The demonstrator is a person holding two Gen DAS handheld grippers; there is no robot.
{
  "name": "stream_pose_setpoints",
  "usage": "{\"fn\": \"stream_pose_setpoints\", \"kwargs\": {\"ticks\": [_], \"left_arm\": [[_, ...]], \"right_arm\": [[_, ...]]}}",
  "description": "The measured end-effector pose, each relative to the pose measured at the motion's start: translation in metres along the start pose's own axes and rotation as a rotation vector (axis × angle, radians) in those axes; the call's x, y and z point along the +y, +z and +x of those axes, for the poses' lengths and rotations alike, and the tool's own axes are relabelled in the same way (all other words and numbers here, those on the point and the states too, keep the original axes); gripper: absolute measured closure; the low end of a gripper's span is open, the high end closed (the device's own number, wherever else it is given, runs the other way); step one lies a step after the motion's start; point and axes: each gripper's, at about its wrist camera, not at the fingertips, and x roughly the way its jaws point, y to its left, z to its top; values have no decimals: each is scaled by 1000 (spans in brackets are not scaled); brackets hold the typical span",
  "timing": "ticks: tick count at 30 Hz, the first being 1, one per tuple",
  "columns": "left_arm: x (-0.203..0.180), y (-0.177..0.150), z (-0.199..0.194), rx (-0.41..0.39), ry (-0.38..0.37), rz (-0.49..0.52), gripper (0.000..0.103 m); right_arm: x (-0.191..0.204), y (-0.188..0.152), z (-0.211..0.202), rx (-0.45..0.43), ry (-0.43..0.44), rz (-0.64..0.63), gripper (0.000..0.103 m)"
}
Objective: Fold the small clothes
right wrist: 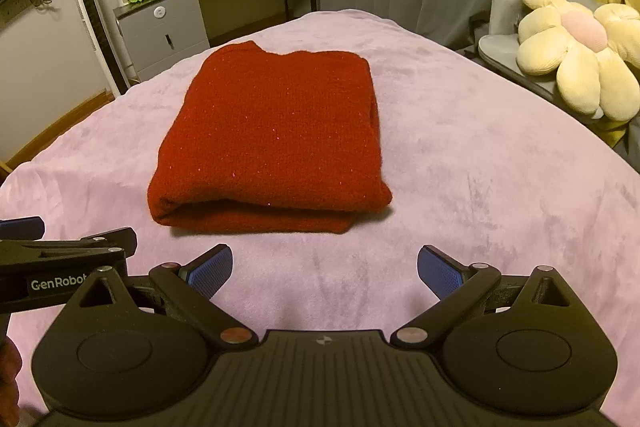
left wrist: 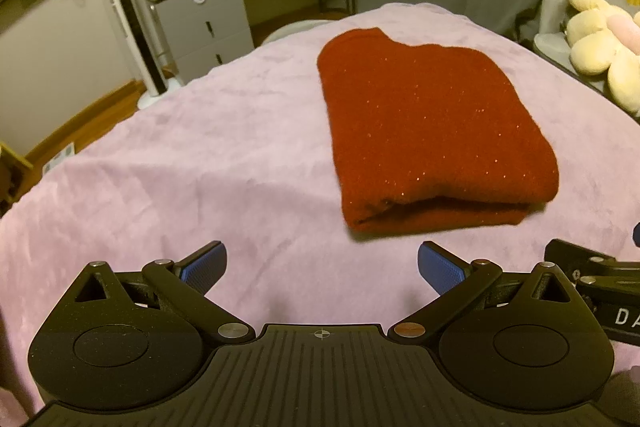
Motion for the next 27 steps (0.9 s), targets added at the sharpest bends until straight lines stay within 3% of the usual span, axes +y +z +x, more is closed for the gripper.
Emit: {"fn": "stream_pose_setpoints", "kwargs": {"ticks": [27], "left_arm": [[0, 0, -3, -12, 1, 14, 0]], "right_arm": [[-2, -4, -2, -3, 10, 17, 4]]}}
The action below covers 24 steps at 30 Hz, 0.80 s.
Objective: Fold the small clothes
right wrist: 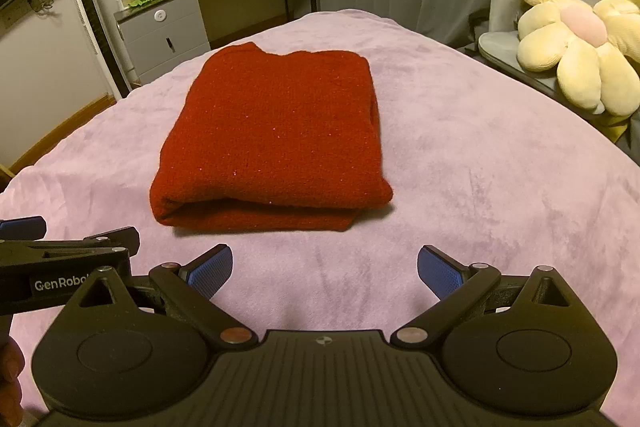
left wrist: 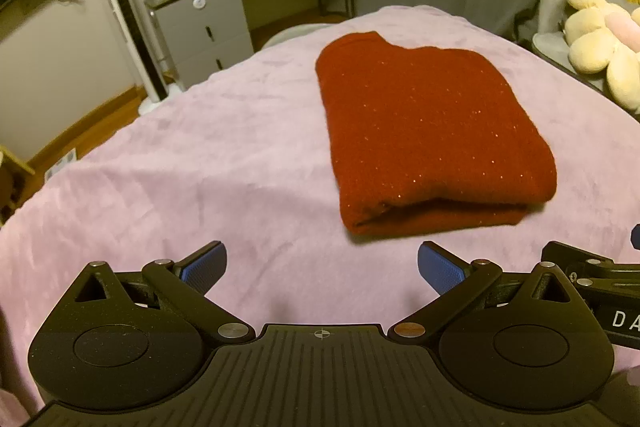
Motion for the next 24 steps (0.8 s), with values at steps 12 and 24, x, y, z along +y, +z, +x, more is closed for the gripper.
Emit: {"fn": "stream_pose_setpoints", "kwargs": {"ticks": [12, 24], "left_arm": [[-1, 1, 0, 1, -7, 10, 0], [-7, 5, -5, -30, -6, 32, 0]], "right_arm": [[-1, 0, 0, -1, -5, 3, 4], [-2, -1, -2, -11, -7, 9, 4]]}}
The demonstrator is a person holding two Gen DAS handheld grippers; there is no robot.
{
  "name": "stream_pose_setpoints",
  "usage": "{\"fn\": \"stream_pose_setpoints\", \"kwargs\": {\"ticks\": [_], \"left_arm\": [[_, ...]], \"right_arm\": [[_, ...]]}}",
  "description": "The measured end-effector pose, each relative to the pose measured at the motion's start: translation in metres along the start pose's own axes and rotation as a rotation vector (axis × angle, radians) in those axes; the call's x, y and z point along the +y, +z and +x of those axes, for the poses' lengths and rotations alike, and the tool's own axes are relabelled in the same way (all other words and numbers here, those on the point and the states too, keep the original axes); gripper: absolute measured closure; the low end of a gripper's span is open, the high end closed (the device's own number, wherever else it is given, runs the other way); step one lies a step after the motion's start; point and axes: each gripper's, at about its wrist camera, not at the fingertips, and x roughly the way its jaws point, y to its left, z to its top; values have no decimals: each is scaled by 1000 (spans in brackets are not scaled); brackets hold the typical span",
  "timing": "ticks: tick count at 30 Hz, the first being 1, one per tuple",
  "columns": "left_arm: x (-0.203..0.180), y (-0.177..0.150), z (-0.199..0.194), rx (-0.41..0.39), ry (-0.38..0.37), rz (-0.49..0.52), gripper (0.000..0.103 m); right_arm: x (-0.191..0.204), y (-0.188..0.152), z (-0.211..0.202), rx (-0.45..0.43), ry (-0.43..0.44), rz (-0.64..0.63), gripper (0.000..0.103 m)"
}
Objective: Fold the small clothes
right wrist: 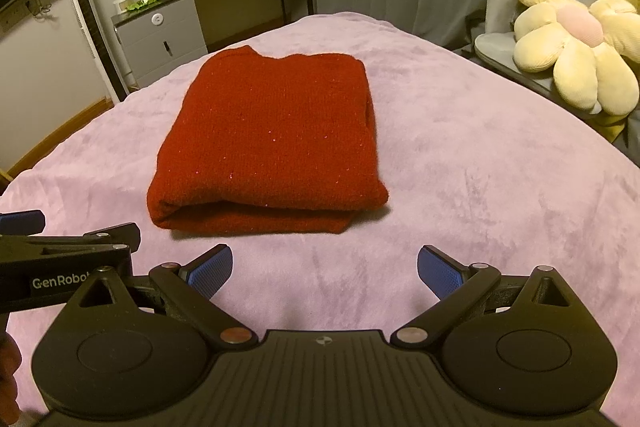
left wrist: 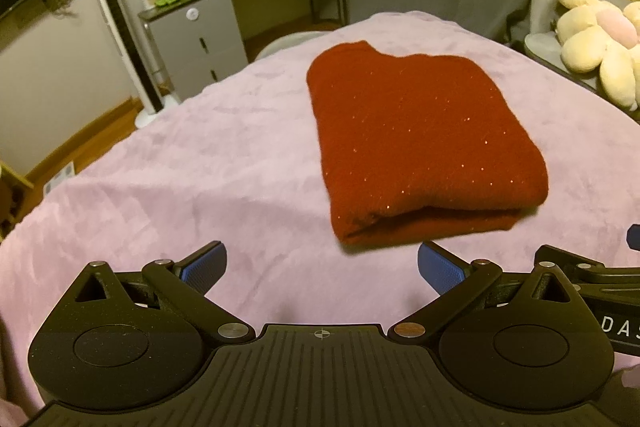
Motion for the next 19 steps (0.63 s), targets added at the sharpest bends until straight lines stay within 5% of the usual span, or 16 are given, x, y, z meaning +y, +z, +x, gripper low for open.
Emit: {"fn": "stream_pose_setpoints", "kwargs": {"ticks": [19], "left_arm": [[-2, -2, -1, -10, -6, 42, 0]], "right_arm": [[-3, 3, -3, -16, -15, 9, 4]]}}
